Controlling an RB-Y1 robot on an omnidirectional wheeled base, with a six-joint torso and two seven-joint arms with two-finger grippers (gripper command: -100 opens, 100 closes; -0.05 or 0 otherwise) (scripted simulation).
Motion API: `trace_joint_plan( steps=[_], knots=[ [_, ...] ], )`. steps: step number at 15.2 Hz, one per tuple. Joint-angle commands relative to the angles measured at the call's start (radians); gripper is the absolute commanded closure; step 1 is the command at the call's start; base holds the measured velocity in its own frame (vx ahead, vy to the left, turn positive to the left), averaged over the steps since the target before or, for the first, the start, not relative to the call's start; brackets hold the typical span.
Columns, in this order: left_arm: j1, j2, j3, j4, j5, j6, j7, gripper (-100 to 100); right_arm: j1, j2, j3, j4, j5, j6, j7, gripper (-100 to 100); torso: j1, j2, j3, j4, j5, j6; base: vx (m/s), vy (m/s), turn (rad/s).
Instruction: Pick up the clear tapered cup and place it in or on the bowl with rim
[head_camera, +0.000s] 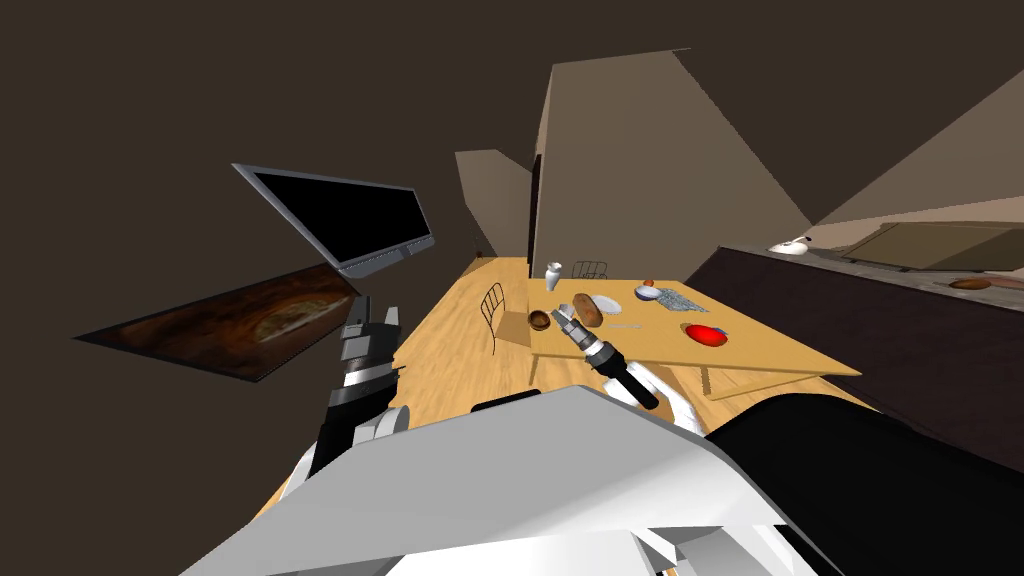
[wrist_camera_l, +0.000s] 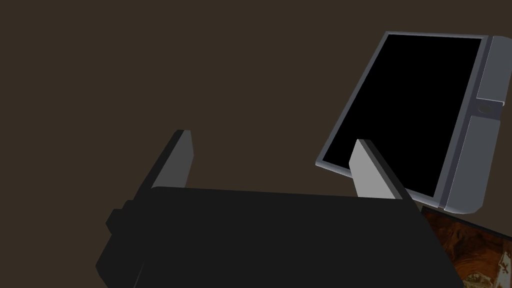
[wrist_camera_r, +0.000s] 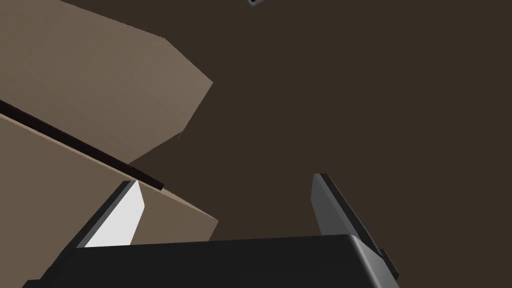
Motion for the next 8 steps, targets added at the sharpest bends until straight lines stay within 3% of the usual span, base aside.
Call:
trace_joint_plan(
  steps=[1,5,8],
  knots=[
    [0.000,0.000,0.000,0.000,0.000,0.000,0.000,0,-0.007,-0.050,0.009,0.038,0.030,-0.008,0.005,-100,0.000,0.000,0.000,0.000,0.000,0.000,0.061,0.071,0.009],
    [0.000,0.000,0.000,0.000,0.000,0.000,0.000,0,-0.007,-0.117,0.017,0.063,0.059,-0.010,0.010,-100,0.002,-0.002,-0.001,0.000,0.000,0.000,0.079,0.098,0.006],
    [0.000,0.000,0.000,0.000,0.000,0.000,0.000,0,-0.006,-0.195,0.032,0.114,0.124,-0.011,0.021,-100,0.000,-0.002,-0.001,0.000,0.000,0.000,0.077,0.081,0.006]
  ],
)
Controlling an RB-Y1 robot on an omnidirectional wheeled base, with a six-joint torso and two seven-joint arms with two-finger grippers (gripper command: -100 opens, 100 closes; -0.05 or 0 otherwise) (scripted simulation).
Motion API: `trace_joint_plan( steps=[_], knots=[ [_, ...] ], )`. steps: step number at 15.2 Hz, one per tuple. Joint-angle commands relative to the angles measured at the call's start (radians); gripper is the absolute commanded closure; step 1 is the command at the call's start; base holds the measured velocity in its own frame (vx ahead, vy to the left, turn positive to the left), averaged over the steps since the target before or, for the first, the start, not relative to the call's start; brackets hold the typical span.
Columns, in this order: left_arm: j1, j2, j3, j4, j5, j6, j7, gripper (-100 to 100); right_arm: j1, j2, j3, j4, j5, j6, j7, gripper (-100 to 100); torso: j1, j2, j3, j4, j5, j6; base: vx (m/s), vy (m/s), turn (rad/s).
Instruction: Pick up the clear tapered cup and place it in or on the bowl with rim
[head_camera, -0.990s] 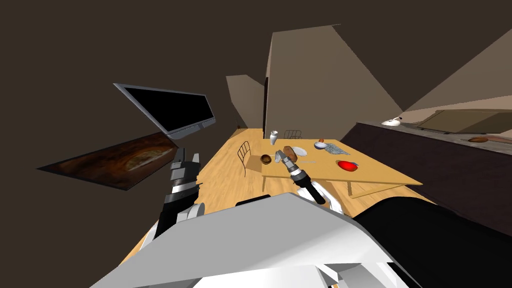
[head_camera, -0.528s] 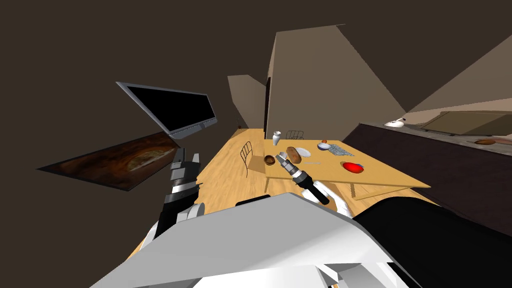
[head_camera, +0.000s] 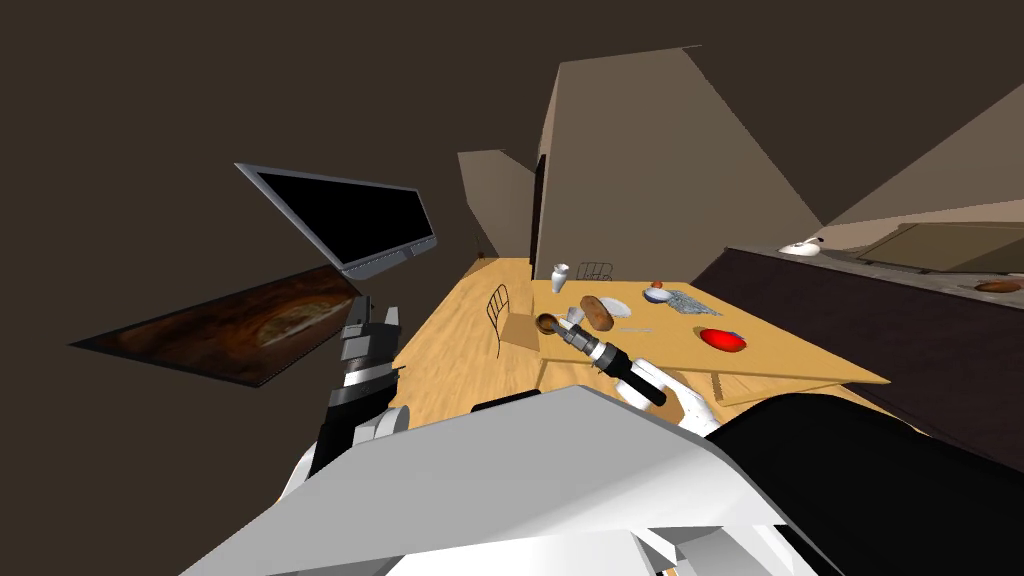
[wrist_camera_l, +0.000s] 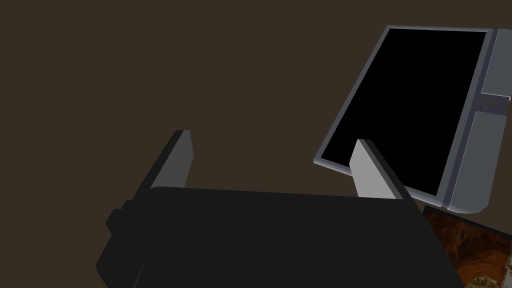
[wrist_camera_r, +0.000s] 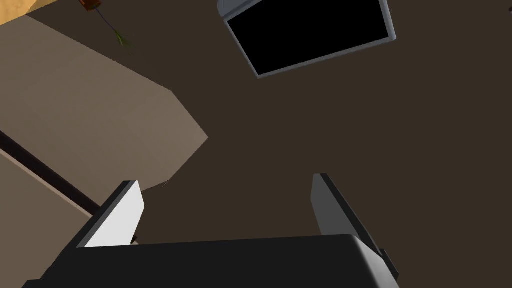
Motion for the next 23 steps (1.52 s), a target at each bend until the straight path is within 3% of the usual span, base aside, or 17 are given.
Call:
trace_joint_plan(
  steps=[1,4,5,7,10,12,13,15,16,18,19,23],
  knots=[
    [0.000,0.000,0.000,0.000,0.000,0.000,0.000,0,0.004,-0.050,0.005,0.020,0.027,-0.003,0.007,-100,0.000,0.000,0.000,0.000,0.000,0.000,0.078,0.104,0.004],
    [0.000,0.000,0.000,0.000,0.000,0.000,0.000,0,0.005,-0.108,0.013,0.046,0.063,-0.001,0.013,-100,0.000,0.000,0.000,0.000,0.000,0.000,0.077,0.081,-0.003],
    [0.000,0.000,0.000,0.000,0.000,0.000,0.000,0,0.006,-0.131,0.021,0.072,0.102,0.002,0.019,-100,0.000,0.000,0.000,0.000,0.000,0.000,0.093,0.102,0.000],
    [0.000,0.000,0.000,0.000,0.000,0.000,0.000,0,0.006,-0.162,0.021,0.072,0.102,0.002,0.019,-100,0.000,-0.001,0.000,0.000,0.000,0.000,0.079,0.072,-0.008],
    [0.000,0.000,0.000,0.000,0.000,0.000,0.000,0,0.009,-0.241,0.037,0.123,0.178,0.013,0.033,-100,-0.002,-0.001,0.000,0.000,0.000,0.000,0.093,0.064,-0.006],
    [0.000,0.000,0.000,0.000,0.000,0.000,0.000,0,0.009,-0.268,0.037,0.123,0.186,0.013,0.033,-100,-0.001,-0.002,-0.001,0.000,0.000,0.000,0.098,0.063,-0.009],
    [0.000,0.000,0.000,0.000,0.000,0.000,0.000,0,0.012,-0.298,0.045,0.149,0.229,0.021,0.040,-100,-0.002,-0.001,-0.001,0.000,0.000,0.000,0.104,0.045,-0.011],
    [0.000,0.000,0.000,0.000,0.000,0.000,0.000,0,0.012,-0.320,0.045,0.149,0.230,0.021,0.040,-100,-0.003,-0.002,-0.001,0.000,0.000,0.000,0.089,0.034,-0.009],
    [0.000,0.000,0.000,0.000,0.000,0.000,0.000,0,0.014,-0.357,0.054,0.173,0.273,0.029,0.047,-100,-0.004,-0.001,0.000,0.000,-0.001,0.000,0.095,0.030,-0.010],
    [0.000,0.000,0.000,0.000,0.000,0.000,0.000,0,0.014,-0.372,0.054,0.173,0.276,0.029,0.047,-100,-0.004,-0.002,-0.001,0.000,-0.001,0.000,0.100,0.044,-0.010],
    [0.000,0.000,0.000,0.000,0.000,0.000,0.000,0,0.018,-0.408,0.064,0.197,0.319,0.039,0.054,-100,-0.004,-0.001,-0.001,0.000,-0.001,0.000,0.103,0.030,-0.011],
    [0.000,0.000,0.000,0.000,0.000,0.000,0.000,0,0.022,-0.469,0.075,0.220,0.372,0.049,0.062,-100,-0.004,-0.003,-0.002,-0.001,-0.001,0.000,0.121,0.029,-0.016]
  ],
)
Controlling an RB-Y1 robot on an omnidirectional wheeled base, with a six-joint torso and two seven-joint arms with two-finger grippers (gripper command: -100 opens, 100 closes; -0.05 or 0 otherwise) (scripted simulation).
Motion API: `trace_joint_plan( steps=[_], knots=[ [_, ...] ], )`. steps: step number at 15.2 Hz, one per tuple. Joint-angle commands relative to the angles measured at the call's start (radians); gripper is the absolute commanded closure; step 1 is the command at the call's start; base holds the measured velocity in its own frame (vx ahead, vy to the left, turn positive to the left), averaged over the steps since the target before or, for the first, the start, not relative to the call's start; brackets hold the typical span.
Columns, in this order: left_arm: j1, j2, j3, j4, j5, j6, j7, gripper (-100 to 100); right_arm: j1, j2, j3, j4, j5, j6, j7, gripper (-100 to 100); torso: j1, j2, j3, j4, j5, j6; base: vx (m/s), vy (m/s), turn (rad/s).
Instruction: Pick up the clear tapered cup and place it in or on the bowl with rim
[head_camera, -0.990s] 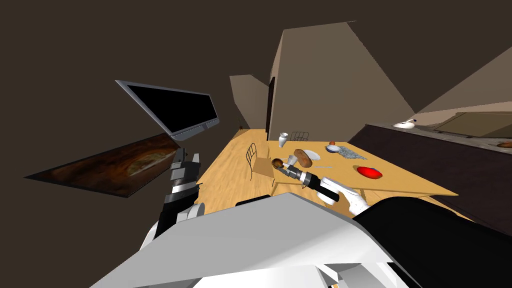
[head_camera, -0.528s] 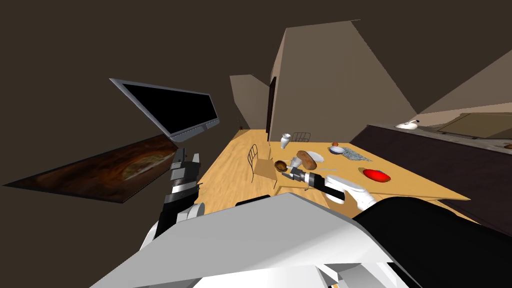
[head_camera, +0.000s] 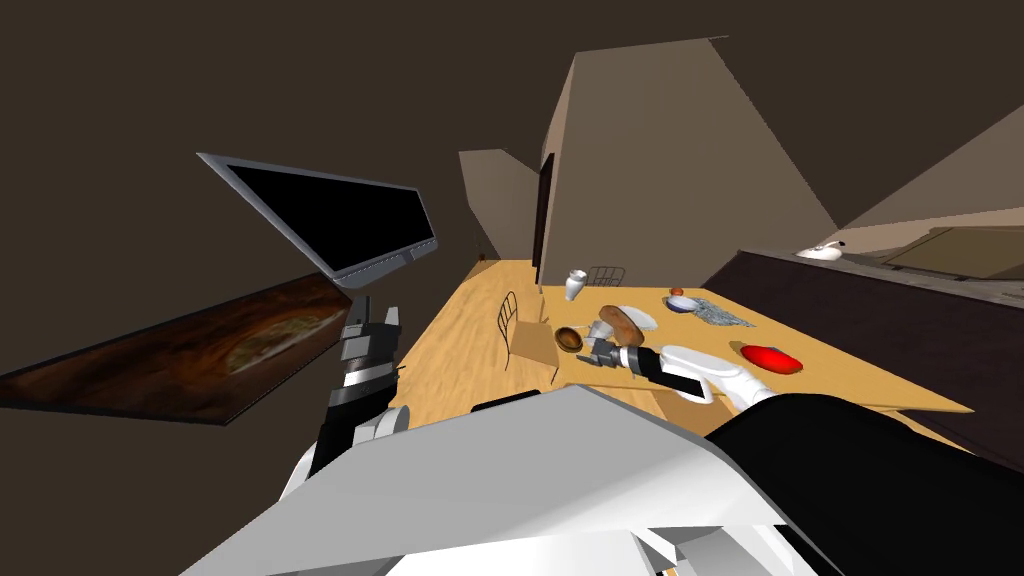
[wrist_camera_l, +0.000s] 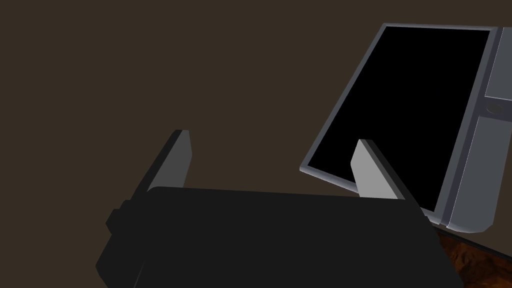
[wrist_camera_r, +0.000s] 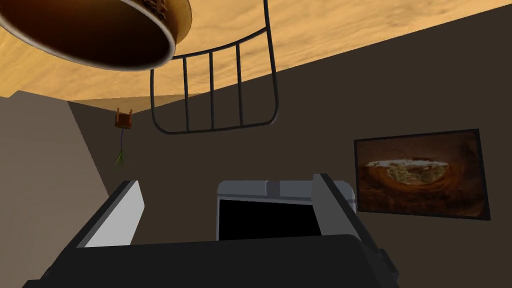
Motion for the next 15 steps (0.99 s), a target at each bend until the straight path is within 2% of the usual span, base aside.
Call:
trace_joint_plan(
  steps=[1,5,7,8,9,10,11,12,15],
  knots=[
    [0.000,0.000,0.000,0.000,0.000,0.000,0.000,0,0.008,-0.050,0.010,0.020,0.050,0.015,0.004,-100,0.000,0.000,0.000,0.000,0.000,0.000,0.124,0.015,-0.015],
    [0.000,0.000,0.000,0.000,0.000,0.000,0.000,0,0.020,-0.137,0.036,0.060,0.132,0.038,0.018,-100,0.000,-0.002,-0.001,0.000,0.000,0.000,0.152,0.021,-0.018],
    [0.000,0.000,0.000,0.000,0.000,0.000,0.000,0,0.020,-0.149,0.036,0.060,0.155,0.038,0.018,-100,-0.001,-0.003,-0.002,-0.001,0.000,0.000,0.127,-0.005,-0.010],
    [0.000,0.000,0.000,0.000,0.000,0.000,0.000,0,0.027,-0.187,0.050,0.077,0.195,0.048,0.025,-100,-0.002,-0.001,-0.001,0.000,-0.001,0.000,0.109,-0.018,-0.011],
    [0.000,0.000,0.000,0.000,0.000,0.000,0.000,0,0.027,-0.187,0.050,0.077,0.202,0.048,0.025,-100,-0.003,-0.001,0.000,0.000,-0.001,0.000,0.118,-0.028,-0.012],
    [0.000,0.000,0.000,0.000,0.000,0.000,0.000,0,0.035,-0.221,0.066,0.093,0.237,0.058,0.032,-100,-0.004,0.000,0.000,0.000,-0.001,0.000,0.142,-0.038,-0.015],
    [0.000,0.000,0.000,0.000,0.000,0.000,0.000,0,0.035,-0.221,0.066,0.093,0.248,0.058,0.032,-100,-0.004,-0.001,-0.001,0.000,-0.001,0.000,0.145,-0.042,-0.015],
    [0.000,0.000,0.000,0.000,0.000,0.000,0.000,0,0.043,-0.252,0.083,0.107,0.278,0.068,0.038,-100,-0.005,-0.002,-0.001,0.000,-0.001,0.000,0.158,-0.033,-0.007],
    [0.000,0.000,0.000,0.000,0.000,0.000,0.000,0,0.053,-0.280,0.101,0.118,0.335,0.076,0.045,-100,-0.005,-0.002,-0.001,-0.001,-0.001,0.000,0.146,-0.037,-0.006]
  ],
)
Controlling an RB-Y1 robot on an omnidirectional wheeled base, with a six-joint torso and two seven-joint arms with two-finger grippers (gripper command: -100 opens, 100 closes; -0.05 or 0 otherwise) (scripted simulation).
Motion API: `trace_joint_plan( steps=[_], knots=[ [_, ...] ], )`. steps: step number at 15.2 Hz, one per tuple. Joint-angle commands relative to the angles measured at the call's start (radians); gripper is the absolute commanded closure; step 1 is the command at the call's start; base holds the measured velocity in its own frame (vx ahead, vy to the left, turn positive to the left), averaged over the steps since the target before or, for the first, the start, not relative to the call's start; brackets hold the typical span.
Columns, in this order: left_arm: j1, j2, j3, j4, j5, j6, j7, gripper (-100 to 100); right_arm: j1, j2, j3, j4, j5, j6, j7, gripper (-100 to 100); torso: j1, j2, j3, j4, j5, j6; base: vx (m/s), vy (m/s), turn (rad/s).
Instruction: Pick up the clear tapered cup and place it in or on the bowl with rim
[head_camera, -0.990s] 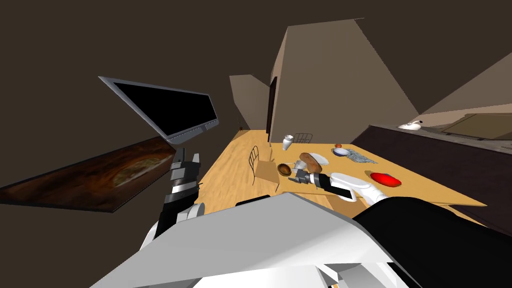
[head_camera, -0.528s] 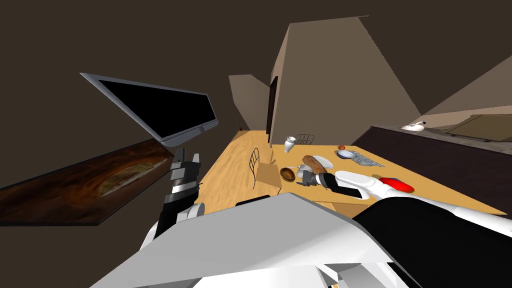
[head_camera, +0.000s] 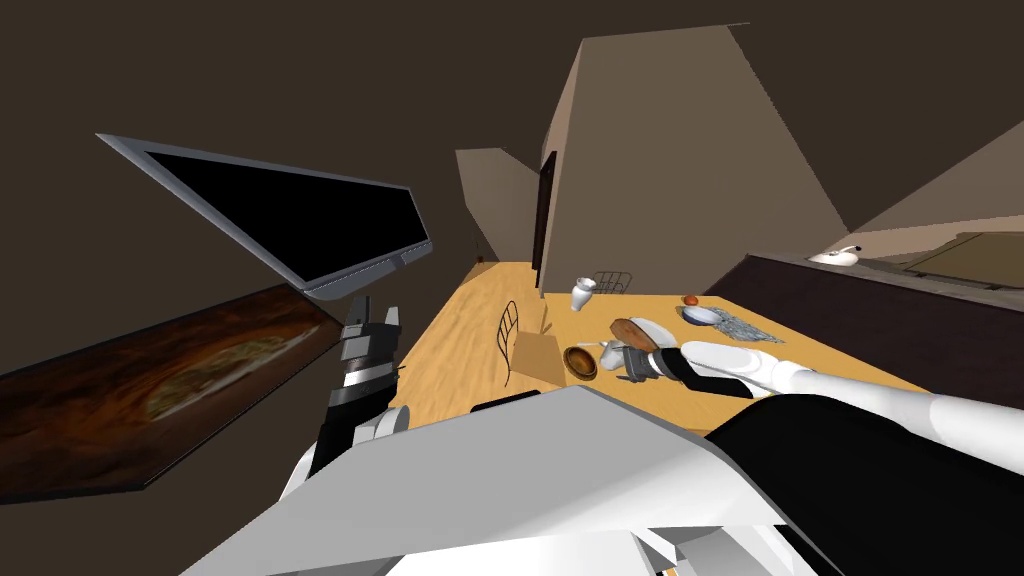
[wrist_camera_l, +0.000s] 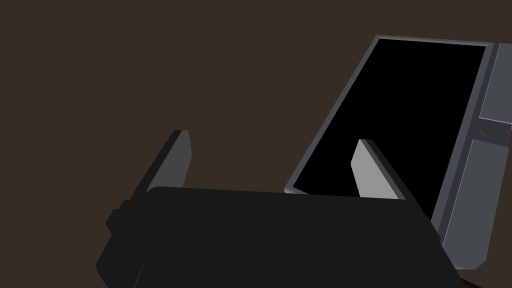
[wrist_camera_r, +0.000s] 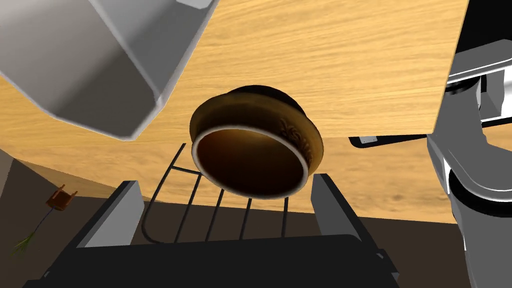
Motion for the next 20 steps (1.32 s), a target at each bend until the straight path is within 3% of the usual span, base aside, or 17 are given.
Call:
trace_joint_plan(
  steps=[1,6,11,12,16,17,18,20],
  knots=[
    [0.000,0.000,0.000,0.000,0.000,0.000,0.000,0,0.021,-0.035,0.021,0.009,0.050,0.012,0.009,-100,0.000,0.000,0.000,0.000,0.000,0.000,0.150,-0.019,0.006],
    [0.000,0.000,0.000,0.000,0.000,0.000,0.000,0,0.042,-0.072,0.063,0.018,0.130,0.021,0.020,-100,0.000,0.002,0.001,0.000,0.000,0.000,0.125,-0.030,0.008],
    [0.000,0.000,0.000,0.000,0.000,0.000,0.000,0,0.083,-0.111,0.143,0.012,0.231,0.024,0.036,-100,0.000,0.000,0.000,0.000,0.000,0.000,0.139,-0.036,0.033],
    [0.000,0.000,0.000,0.000,0.000,0.000,0.000,0,0.070,-0.099,0.129,0.023,0.213,0.020,0.036,-100,0.001,0.001,0.000,0.000,0.000,0.000,-0.010,-0.011,0.029],
    [0.000,0.000,0.000,0.000,0.000,0.000,0.000,0,0.065,-0.026,0.158,0.067,0.234,0.047,0.066,-100,0.002,0.011,0.006,0.002,0.000,0.000,-0.001,-0.012,0.080],
    [0.000,0.000,0.000,0.000,0.000,0.000,0.000,0,0.069,-0.043,0.149,0.058,0.227,0.037,0.062,-100,0.002,0.011,0.006,0.003,0.000,0.000,0.000,-0.007,0.029],
    [0.000,0.000,0.000,0.000,0.000,0.000,0.000,0,0.070,-0.040,0.149,0.060,0.227,0.040,0.066,100,0.002,0.011,0.007,0.003,0.000,0.000,0.000,0.000,0.000],
    [0.000,0.000,0.000,0.000,0.000,0.000,0.000,0,0.070,-0.040,0.149,0.060,0.227,0.040,0.066,100,0.003,0.011,0.007,0.003,0.000,0.000,-0.002,-0.003,0.009]
  ],
)
